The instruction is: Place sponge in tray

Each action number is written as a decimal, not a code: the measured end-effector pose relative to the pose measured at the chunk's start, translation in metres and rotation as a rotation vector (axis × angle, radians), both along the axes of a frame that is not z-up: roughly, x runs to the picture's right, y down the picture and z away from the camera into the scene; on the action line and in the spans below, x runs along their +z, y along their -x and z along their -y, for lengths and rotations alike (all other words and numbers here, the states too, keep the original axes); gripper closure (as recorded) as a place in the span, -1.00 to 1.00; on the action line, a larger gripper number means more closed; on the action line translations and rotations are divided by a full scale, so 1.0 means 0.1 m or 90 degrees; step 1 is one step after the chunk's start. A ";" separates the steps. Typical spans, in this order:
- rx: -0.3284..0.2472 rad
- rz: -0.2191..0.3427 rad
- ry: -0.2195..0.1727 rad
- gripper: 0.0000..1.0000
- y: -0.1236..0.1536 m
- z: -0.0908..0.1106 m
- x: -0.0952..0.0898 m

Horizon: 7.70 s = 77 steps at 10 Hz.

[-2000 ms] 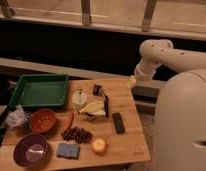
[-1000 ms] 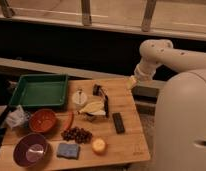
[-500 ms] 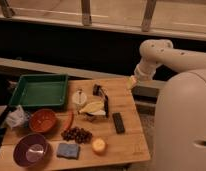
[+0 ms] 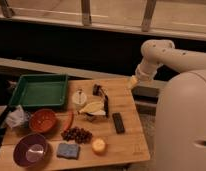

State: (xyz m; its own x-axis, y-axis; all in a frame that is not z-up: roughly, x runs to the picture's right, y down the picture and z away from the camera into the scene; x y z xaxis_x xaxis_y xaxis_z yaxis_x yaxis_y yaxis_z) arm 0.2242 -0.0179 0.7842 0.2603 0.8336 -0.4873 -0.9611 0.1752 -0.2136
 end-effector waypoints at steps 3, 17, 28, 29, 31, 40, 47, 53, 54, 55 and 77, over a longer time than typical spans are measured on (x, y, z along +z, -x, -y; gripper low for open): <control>-0.006 0.009 -0.003 -0.50 0.04 0.01 -0.01; -0.396 0.302 -0.013 -0.50 2.27 -1.06 -0.74; -0.427 0.465 0.003 -0.50 2.97 -1.48 -0.64; -0.439 0.503 0.006 -0.50 3.08 -1.55 -0.65; -0.449 0.546 0.019 -0.50 3.22 -1.68 -0.65; -0.487 0.644 0.055 -0.50 3.54 -2.01 -0.76; -0.581 0.668 0.109 -0.50 3.99 -2.30 -0.89; -0.609 0.712 0.154 -0.50 4.07 -2.98 -0.83; -0.601 0.709 0.155 -0.50 4.01 -3.03 -0.80; -0.599 0.708 0.154 -0.50 4.01 -3.02 -0.80; -0.590 0.670 0.149 1.00 3.90 -3.29 -0.54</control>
